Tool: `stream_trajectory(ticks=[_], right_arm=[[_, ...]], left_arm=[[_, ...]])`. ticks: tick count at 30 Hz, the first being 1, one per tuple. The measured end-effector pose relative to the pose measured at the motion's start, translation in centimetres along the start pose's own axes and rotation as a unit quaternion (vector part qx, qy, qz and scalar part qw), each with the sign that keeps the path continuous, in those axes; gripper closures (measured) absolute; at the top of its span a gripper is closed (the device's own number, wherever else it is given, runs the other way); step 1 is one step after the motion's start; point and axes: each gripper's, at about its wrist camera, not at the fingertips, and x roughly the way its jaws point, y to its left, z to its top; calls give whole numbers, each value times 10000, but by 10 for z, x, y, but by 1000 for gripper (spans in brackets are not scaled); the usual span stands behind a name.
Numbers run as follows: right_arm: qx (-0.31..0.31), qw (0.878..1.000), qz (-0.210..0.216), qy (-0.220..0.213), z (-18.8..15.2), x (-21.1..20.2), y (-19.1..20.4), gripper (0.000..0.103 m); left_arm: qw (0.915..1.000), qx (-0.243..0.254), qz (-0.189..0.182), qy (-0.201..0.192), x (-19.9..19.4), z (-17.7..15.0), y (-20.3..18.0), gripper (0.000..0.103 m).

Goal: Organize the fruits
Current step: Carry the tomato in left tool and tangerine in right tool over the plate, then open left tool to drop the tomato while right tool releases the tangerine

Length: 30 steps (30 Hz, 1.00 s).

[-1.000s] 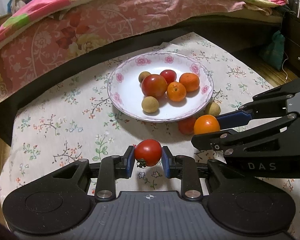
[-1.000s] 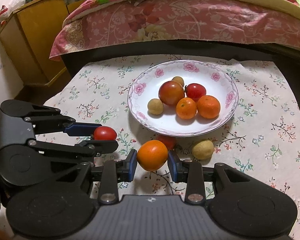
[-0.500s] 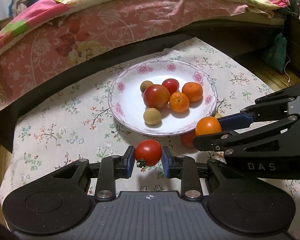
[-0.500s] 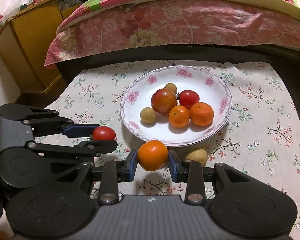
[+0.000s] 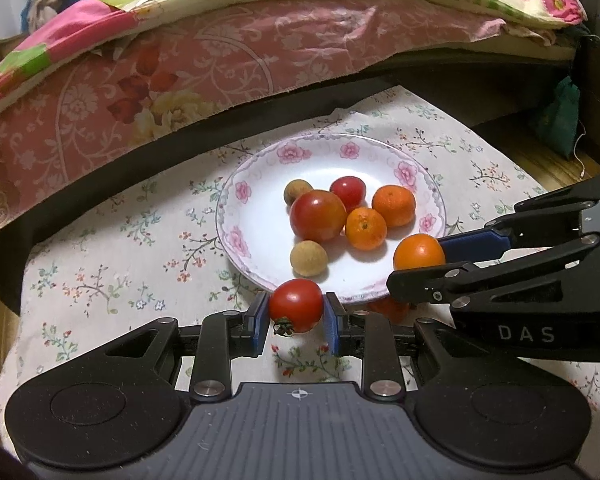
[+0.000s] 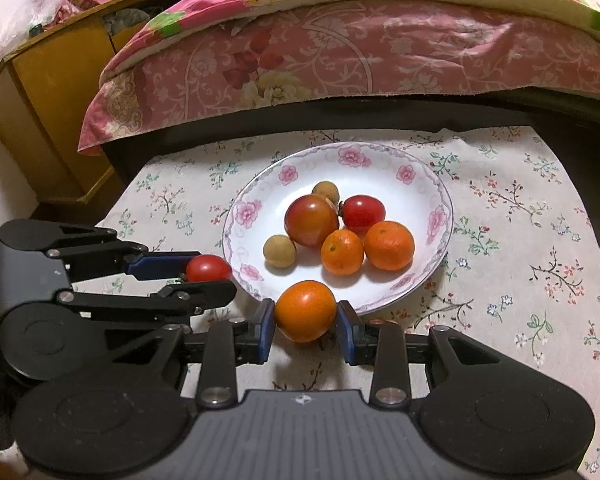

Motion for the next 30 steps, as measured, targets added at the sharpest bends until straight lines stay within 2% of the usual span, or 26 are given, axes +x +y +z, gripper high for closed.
stream_trajectory(ticks=[13,22,26,30], right_arm=[[37,9998,-154,-83,11,14,-13,69],[200,9997,-101,-63,15,23,-23,69],[258,9996,-94,-80,15,24,-26,69],[288,9994,-155,-112,15,25,-27,69]], left_arm=[[10000,-1,27,-89,16,11,0,68],[9999,-66,49,-92,23,16,2,67],[9999,-78,98,-96,24,18,3,63],[9997,-164,130,-115,23,19,6,54]])
